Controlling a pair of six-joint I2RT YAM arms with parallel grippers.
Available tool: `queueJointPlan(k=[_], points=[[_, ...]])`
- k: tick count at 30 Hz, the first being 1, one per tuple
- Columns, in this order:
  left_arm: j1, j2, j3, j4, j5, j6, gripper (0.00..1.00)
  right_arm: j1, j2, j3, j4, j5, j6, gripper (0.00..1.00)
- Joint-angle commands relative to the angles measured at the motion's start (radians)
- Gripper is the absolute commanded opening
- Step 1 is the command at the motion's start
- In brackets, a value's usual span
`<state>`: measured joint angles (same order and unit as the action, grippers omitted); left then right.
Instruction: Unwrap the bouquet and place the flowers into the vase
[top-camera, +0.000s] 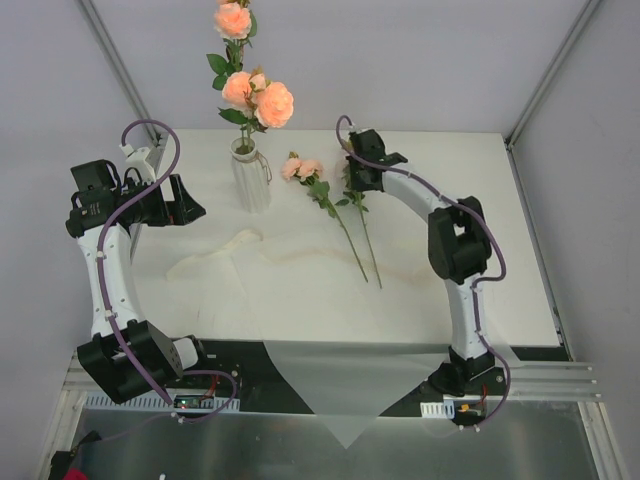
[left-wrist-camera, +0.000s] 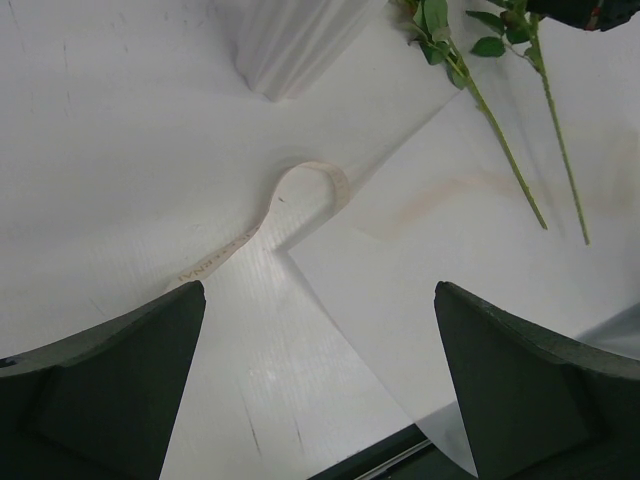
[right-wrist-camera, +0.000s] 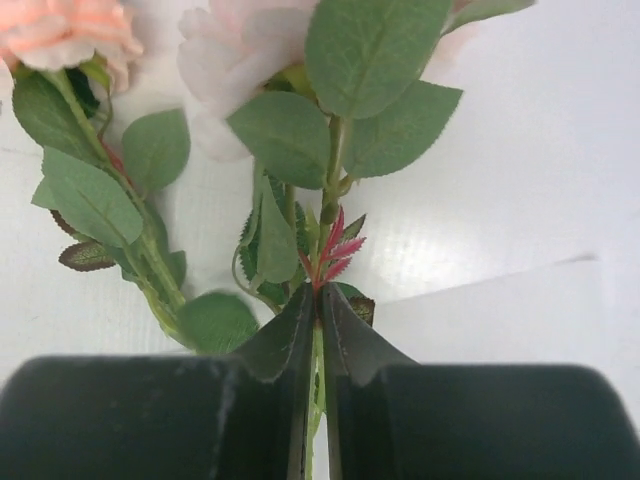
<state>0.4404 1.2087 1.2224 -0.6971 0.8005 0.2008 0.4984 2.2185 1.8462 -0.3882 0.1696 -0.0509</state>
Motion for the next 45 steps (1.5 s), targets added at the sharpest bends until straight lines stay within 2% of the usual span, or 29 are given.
queueJointPlan(k=[1,5,9,13,16,17,20,27,31,36,45], points=[[0.008,-0.017,0.005,-0.013,0.019,0.014,0.99,-0.053,-0.206,-0.062,0.060,0.056,-0.026,0.08],[0.009,-0.015,-0.003,-0.013,0.022,0.017,0.99,-0.078,-0.252,-0.136,0.063,0.041,-0.032,0.08],[0.009,-0.018,-0.001,-0.012,0.025,0.015,0.99,-0.078,-0.232,-0.192,0.055,0.012,-0.024,0.09],[0.009,-0.024,-0.003,-0.012,0.020,0.020,0.99,-0.074,-0.188,-0.209,0.026,-0.039,-0.003,0.15],[0.011,-0.026,-0.006,-0.012,0.019,0.023,0.99,-0.072,-0.157,-0.188,-0.009,-0.054,0.000,0.25],[0.009,-0.024,-0.006,-0.013,0.020,0.023,0.99,-0.070,-0.154,-0.177,-0.020,-0.051,-0.001,0.36],[0.012,-0.020,-0.006,-0.012,0.026,0.019,0.99,-0.063,-0.164,-0.179,-0.044,0.007,-0.001,0.59],[0.012,-0.015,-0.003,-0.012,0.037,0.017,0.99,-0.040,-0.246,-0.258,-0.084,-0.005,0.003,0.81],[0.017,-0.015,-0.003,-0.013,0.034,0.022,0.99,-0.026,-0.221,-0.266,-0.113,-0.045,-0.013,0.81],[0.012,-0.014,-0.003,-0.013,0.039,0.020,0.99,-0.023,-0.151,-0.231,-0.126,-0.059,-0.006,0.72],[0.020,-0.017,0.000,-0.013,0.028,0.025,0.99,-0.024,-0.004,-0.050,-0.219,-0.028,-0.012,0.60]])
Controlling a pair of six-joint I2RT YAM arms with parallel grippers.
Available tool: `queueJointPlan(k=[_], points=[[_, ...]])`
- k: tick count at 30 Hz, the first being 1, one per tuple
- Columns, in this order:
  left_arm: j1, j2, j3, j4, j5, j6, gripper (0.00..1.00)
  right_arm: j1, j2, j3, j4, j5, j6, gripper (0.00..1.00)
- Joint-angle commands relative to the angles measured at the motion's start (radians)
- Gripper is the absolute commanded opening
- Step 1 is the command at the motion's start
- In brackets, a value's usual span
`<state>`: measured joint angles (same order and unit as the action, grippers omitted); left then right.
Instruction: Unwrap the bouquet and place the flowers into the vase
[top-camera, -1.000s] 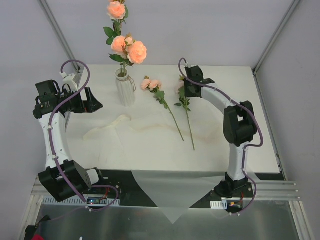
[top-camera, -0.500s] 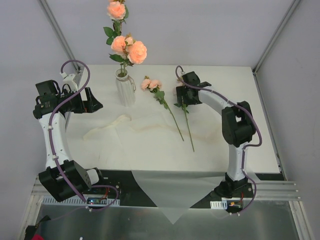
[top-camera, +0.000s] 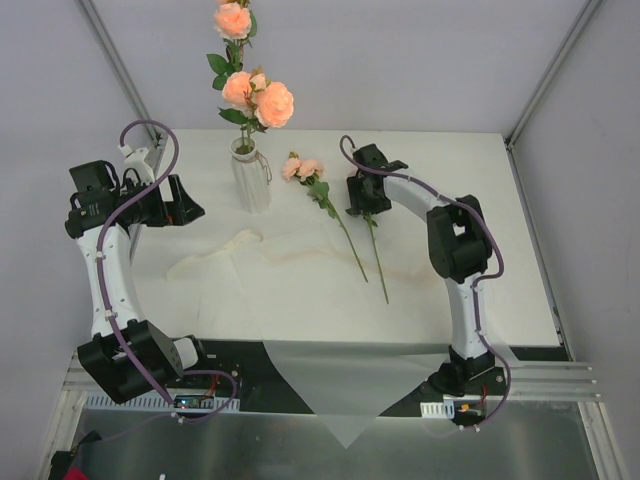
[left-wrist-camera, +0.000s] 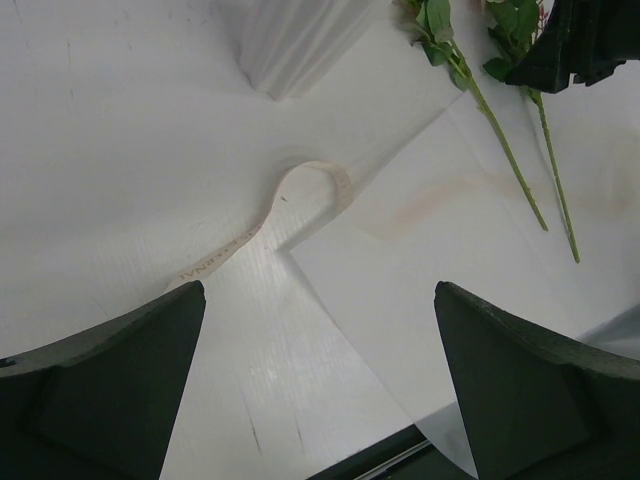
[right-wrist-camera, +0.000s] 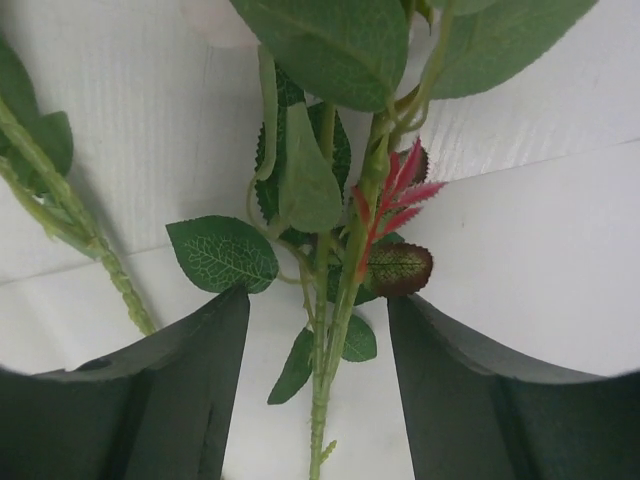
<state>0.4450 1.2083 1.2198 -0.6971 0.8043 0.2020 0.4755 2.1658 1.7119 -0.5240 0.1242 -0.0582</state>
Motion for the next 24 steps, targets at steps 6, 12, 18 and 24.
queueJointPlan(k=[6,12,18,24], points=[[0.015,-0.021,-0.002,-0.013,0.033,0.023,0.99,-0.002,0.095,0.111,-0.110,0.040,0.004,0.45],[0.017,-0.032,0.001,-0.016,0.027,0.022,0.99,-0.003,0.042,0.095,-0.077,0.063,0.031,0.06],[0.017,-0.032,0.026,-0.045,0.029,0.017,0.99,-0.020,-0.208,-0.004,0.106,0.026,0.055,0.01],[0.020,-0.038,0.041,-0.059,0.041,-0.009,0.99,-0.018,-0.553,-0.203,0.539,-0.177,0.055,0.01]])
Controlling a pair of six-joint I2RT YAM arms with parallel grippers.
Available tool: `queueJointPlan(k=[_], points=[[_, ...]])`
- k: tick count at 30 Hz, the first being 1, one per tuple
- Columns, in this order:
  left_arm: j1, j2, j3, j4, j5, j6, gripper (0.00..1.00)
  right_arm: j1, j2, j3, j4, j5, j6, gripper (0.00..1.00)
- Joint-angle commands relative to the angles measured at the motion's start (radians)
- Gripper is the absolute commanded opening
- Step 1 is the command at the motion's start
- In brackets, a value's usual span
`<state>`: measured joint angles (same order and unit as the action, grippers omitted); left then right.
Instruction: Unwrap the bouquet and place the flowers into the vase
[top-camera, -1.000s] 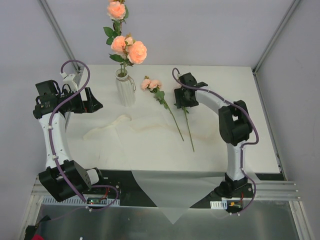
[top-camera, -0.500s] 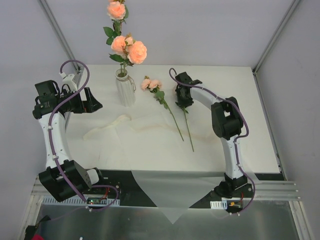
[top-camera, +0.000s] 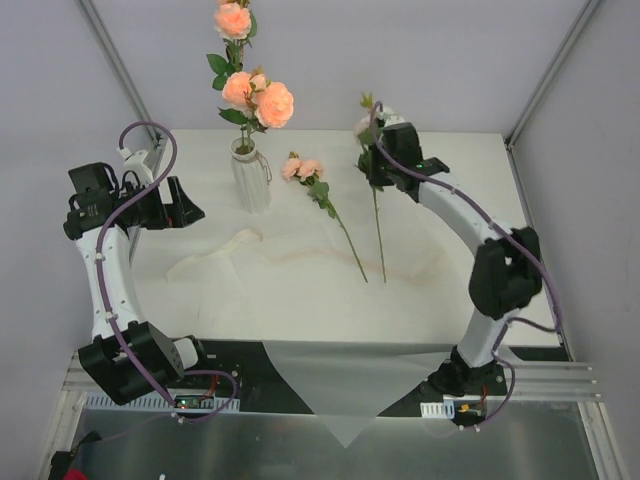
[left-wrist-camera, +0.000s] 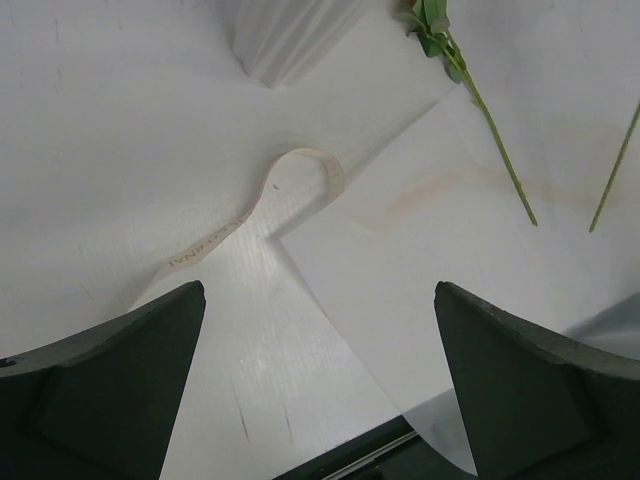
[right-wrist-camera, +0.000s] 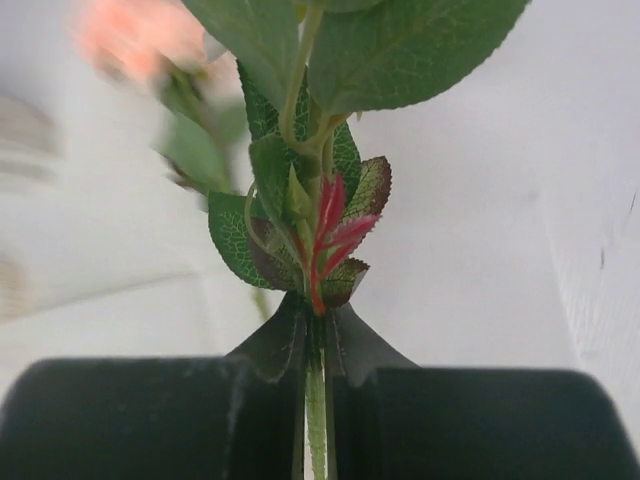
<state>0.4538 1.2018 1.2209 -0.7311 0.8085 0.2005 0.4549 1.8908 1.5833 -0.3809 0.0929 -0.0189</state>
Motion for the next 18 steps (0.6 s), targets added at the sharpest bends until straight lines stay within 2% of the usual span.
queueJointPlan(k=[1,3,9,13,14,15,18], points=[[0.011,-0.031,0.046,-0.025,0.040,-0.012,0.99,0.011,-0.315,-0.097,0.471,-0.203,0.016,0.01],[0.014,-0.034,0.054,-0.031,0.047,-0.024,0.99,0.033,-0.387,-0.120,0.645,-0.254,-0.004,0.01],[0.014,-0.034,0.107,-0.054,0.077,-0.070,0.99,0.165,-0.412,-0.028,0.890,-0.419,-0.182,0.01],[0.017,-0.028,0.129,-0.060,0.077,-0.090,0.99,0.176,-0.313,0.111,1.100,-0.531,-0.060,0.01],[0.016,-0.028,0.132,-0.060,0.072,-0.092,0.99,0.180,-0.259,0.122,1.235,-0.551,-0.035,0.01],[0.017,-0.030,0.135,-0.063,0.072,-0.090,0.99,0.201,-0.234,0.132,1.301,-0.571,-0.015,0.01],[0.019,-0.031,0.140,-0.071,0.061,-0.081,0.99,0.243,-0.138,0.214,1.404,-0.614,0.006,0.01]])
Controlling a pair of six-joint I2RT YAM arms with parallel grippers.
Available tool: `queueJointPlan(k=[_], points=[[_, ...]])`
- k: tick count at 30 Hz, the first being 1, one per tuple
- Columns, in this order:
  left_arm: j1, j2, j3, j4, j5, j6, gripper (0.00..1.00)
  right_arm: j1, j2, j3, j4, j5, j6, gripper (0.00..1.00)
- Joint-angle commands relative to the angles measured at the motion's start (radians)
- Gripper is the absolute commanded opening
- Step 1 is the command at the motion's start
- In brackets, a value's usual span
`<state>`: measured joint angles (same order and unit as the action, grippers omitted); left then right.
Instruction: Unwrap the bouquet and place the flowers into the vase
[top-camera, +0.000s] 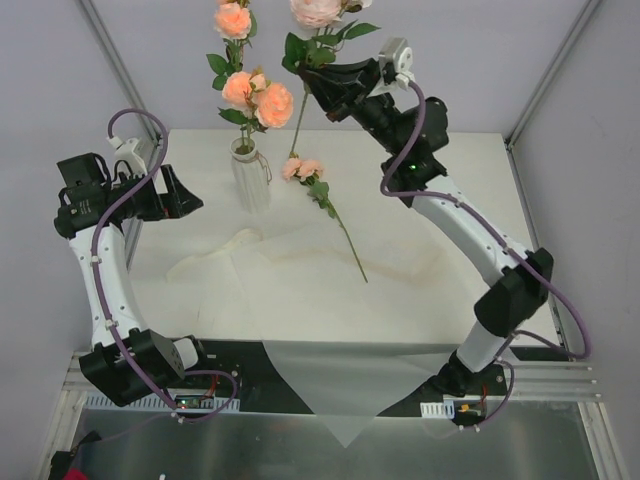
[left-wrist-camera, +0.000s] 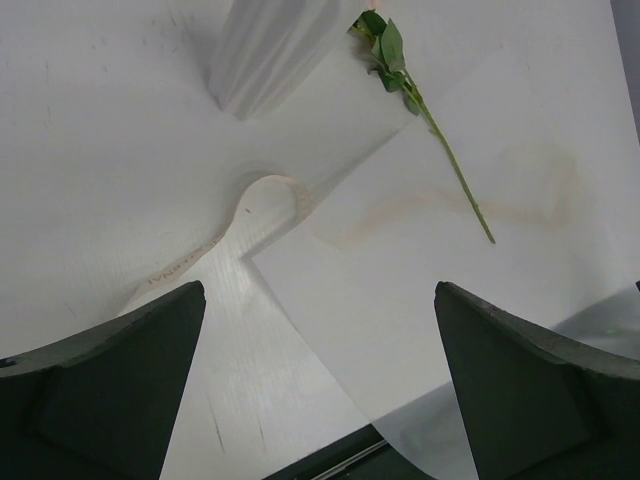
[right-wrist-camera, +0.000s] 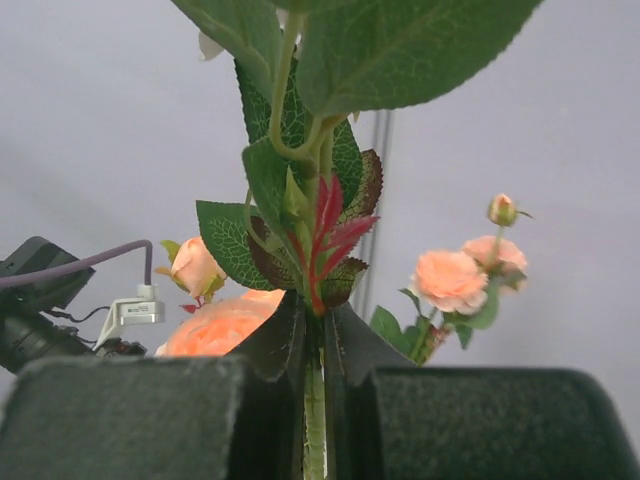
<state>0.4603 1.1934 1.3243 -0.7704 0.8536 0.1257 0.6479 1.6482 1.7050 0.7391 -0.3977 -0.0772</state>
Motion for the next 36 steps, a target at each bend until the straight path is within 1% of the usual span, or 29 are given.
queueJointPlan(k=[1,3,6,9,10,11,15,18,19,24,29,36], points=[[0.014,-0.022,0.038,-0.033,0.015,-0.006,0.99,0.062,0.146,0.125,0.286,-0.148,0.068,0.01],[0.020,-0.014,0.044,-0.036,0.007,-0.003,0.99,0.100,0.173,0.172,0.302,-0.215,0.060,0.01],[0.038,0.014,0.065,-0.046,0.001,-0.009,0.99,0.151,0.174,0.151,0.289,-0.262,-0.005,0.01],[0.064,0.038,0.085,-0.049,-0.014,-0.029,0.99,0.203,0.153,0.114,0.198,-0.267,-0.174,0.01],[0.073,0.052,0.090,-0.050,-0.005,-0.034,0.99,0.214,0.151,0.105,0.178,-0.251,-0.268,0.01],[0.090,0.058,0.093,-0.050,0.004,-0.037,0.99,0.222,0.159,0.107,0.171,-0.238,-0.291,0.01],[0.117,0.068,0.095,-0.063,0.039,-0.031,0.99,0.208,0.251,0.200,0.175,-0.147,-0.308,0.00],[0.133,0.061,0.089,-0.072,0.045,-0.005,0.99,0.193,0.335,0.318,0.154,-0.110,-0.320,0.00],[0.136,0.061,0.085,-0.075,0.045,0.003,0.99,0.190,0.375,0.381,0.137,-0.102,-0.326,0.00],[0.162,0.077,0.090,-0.095,0.055,0.037,0.99,0.170,0.481,0.536,0.092,-0.060,-0.326,0.01],[0.182,0.095,0.105,-0.113,0.067,0.060,0.99,0.153,0.541,0.564,0.092,-0.029,-0.299,0.01],[0.196,0.117,0.093,-0.119,0.085,0.068,0.99,0.144,0.575,0.493,0.151,0.055,-0.173,0.01]])
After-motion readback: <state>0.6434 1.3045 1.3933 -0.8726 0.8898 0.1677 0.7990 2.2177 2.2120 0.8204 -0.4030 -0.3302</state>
